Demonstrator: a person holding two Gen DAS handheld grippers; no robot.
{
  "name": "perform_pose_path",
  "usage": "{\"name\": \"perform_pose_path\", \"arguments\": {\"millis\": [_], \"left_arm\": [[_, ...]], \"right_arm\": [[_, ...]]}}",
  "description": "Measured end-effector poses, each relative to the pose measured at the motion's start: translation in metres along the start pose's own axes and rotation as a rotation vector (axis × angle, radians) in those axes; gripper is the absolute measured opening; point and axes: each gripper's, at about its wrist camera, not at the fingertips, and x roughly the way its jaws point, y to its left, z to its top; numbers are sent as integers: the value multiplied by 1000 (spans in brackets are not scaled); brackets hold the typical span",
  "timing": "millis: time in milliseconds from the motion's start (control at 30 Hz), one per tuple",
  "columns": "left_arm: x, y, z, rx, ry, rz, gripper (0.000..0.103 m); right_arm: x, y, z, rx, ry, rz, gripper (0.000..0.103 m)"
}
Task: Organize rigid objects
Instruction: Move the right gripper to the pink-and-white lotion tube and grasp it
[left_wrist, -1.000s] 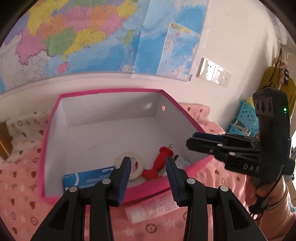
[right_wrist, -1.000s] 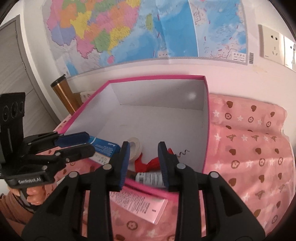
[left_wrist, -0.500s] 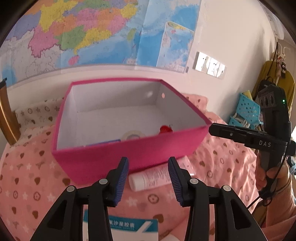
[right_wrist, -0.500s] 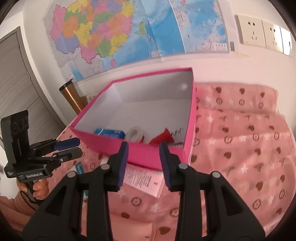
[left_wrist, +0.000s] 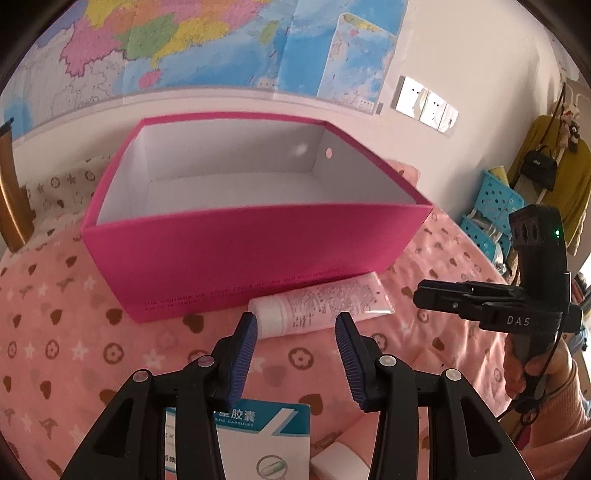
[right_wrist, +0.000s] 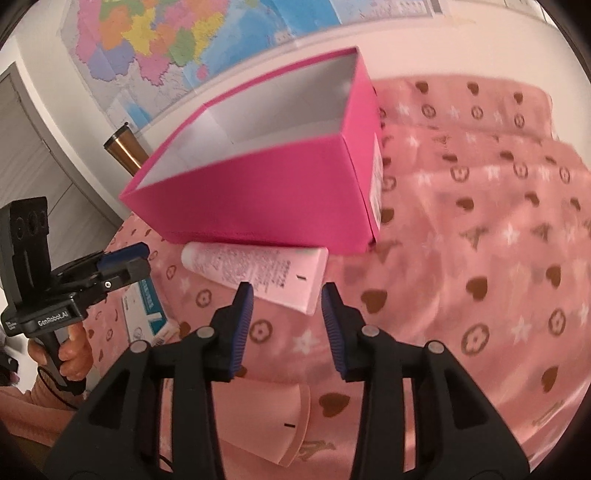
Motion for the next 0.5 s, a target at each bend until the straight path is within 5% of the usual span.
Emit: {"name": "perform_pose_path", "arguments": {"millis": [500], "left_arm": [[12, 2, -6, -22, 40, 6, 45]], "right_arm": [[14, -5, -7, 34, 28, 1, 46]]}}
